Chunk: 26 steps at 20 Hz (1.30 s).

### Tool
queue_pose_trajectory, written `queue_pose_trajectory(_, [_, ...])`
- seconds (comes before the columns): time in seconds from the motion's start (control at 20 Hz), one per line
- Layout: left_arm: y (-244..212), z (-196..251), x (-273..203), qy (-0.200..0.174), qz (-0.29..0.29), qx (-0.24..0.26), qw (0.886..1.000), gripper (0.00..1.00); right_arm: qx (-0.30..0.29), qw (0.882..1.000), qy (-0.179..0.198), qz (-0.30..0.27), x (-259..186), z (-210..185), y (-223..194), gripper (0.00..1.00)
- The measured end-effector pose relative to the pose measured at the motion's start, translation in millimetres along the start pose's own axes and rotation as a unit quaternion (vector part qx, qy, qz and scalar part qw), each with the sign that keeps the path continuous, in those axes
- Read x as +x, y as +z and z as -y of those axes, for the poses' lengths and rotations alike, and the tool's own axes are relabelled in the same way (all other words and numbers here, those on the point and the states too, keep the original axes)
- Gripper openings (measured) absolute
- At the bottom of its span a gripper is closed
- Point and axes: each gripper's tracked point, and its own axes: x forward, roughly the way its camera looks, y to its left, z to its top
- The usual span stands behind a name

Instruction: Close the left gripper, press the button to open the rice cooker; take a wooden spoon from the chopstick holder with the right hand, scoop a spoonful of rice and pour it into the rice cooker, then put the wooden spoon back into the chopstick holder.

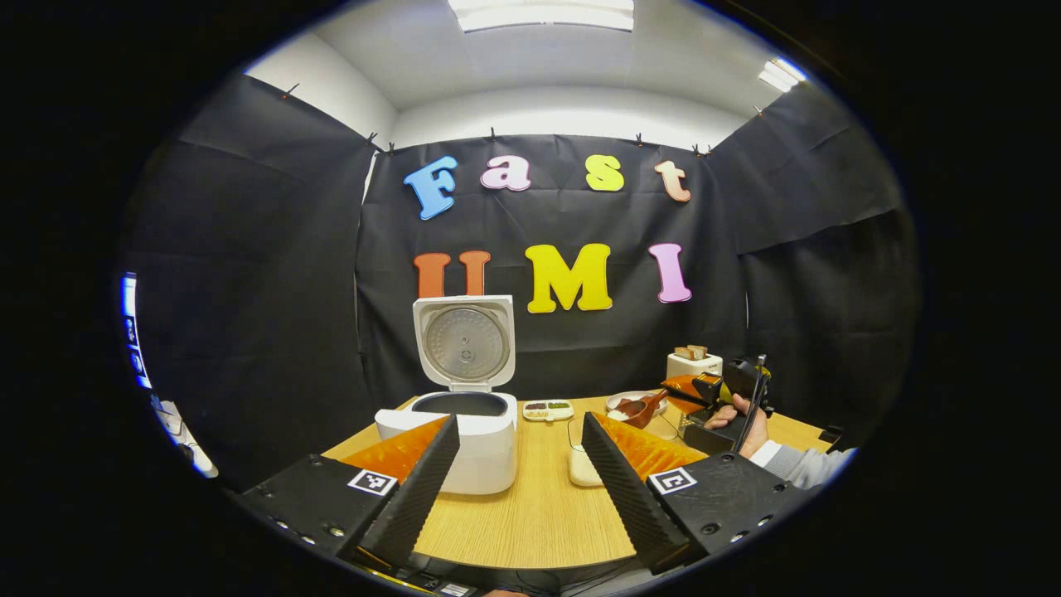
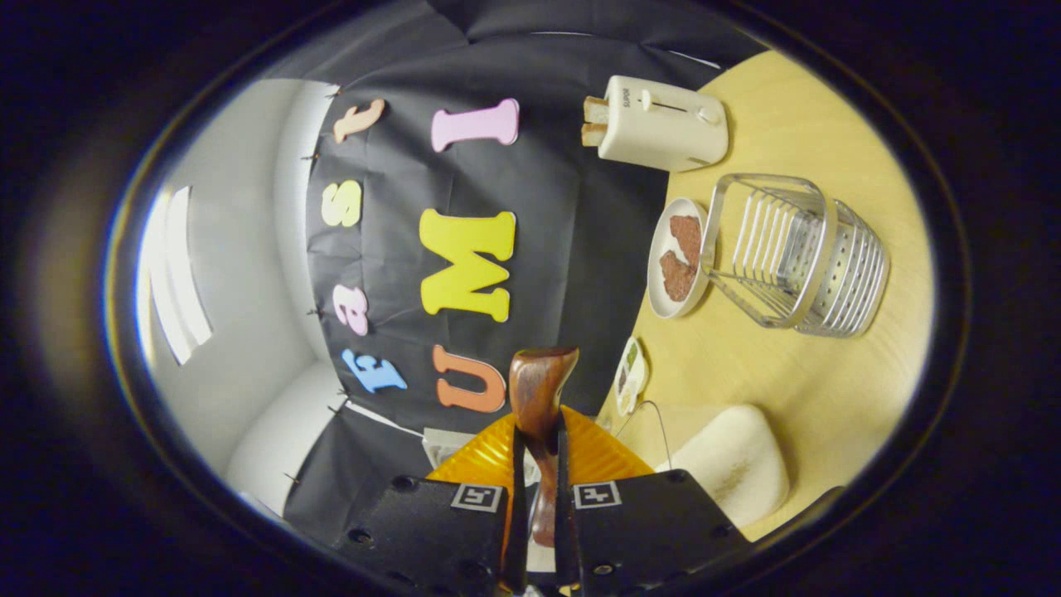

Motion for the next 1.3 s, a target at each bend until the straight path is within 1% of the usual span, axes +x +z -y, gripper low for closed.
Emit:
queue_pose_trajectory(0.05, [-0.6,0.6,-1.1,-0.001,-0.001,0.0,1.0,0.95,0.011,1.0,0.005,0.001,0.5,-2.4,0.0,0.18])
queue_pose_trajectory(0.3, [4.4,-7.4,-3.0,0.004,0.006,-0.002,1.0,0.95,0.018,1.0,0.023,-0.006,5.8,-27.4,-9.5,0.18])
queue_pose_trajectory(0.4, [4.3,-6.1,-1.8,-0.001,0.007,-0.006,1.0,0.95,0.013,0.999,0.028,-0.01,12.4,-41.7,-17.9,0.18])
queue_pose_trajectory(0.5, [3.0,-10.1,-5.1,-0.003,0.004,-0.008,1.0,0.95,0.006,1.0,0.025,-0.014,18.3,-54.0,-28.9,0.18])
queue_pose_trajectory(0.55, [3.0,-16.5,-6.5,0.003,0.004,-0.009,1.0,1.0,0.001,0.999,0.026,-0.02,22.2,-60.3,-36.3,0.17])
queue_pose_trajectory(0.6, [3.6,-25.2,-9.3,0.012,0.005,-0.008,1.0,0.95,-0.006,0.999,0.029,-0.024,26.9,-67.6,-43.9,0.18])
queue_pose_trajectory(0.75, [5.1,-48.5,-17.0,0.033,0.01,-0.007,0.999,0.95,-0.023,0.999,0.021,-0.034,48.0,-78.7,-70.1,0.15])
queue_pose_trajectory(0.95, [2.6,-82.0,-28.7,0.061,0.011,-0.01,0.998,0.95,-0.04,0.998,0.016,-0.047,75.2,-95.4,-103.2,0.15])
queue_pose_trajectory(1.05, [-4.0,-98.4,-32.7,0.08,0.002,-0.006,0.997,0.95,-0.054,0.997,0.012,-0.054,92.9,-102.0,-124.9,0.15])
queue_pose_trajectory(1.15, [-9.5,-114.5,-36.4,0.104,-0.006,-0.002,0.995,0.95,-0.075,0.994,0.004,-0.074,112.3,-111.1,-154.7,0.15])
queue_pose_trajectory(1.2, [-11.2,-112.9,-36.8,0.105,-0.007,-0.009,0.994,0.95,-0.094,0.992,0.002,-0.079,122.2,-116.8,-166.2,0.15])
queue_pose_trajectory(1.3, [-13.2,-107.1,-35.8,0.089,-0.012,-0.02,0.996,0.94,-0.139,0.987,-0.004,-0.086,138.5,-128.2,-192.1,0.15])
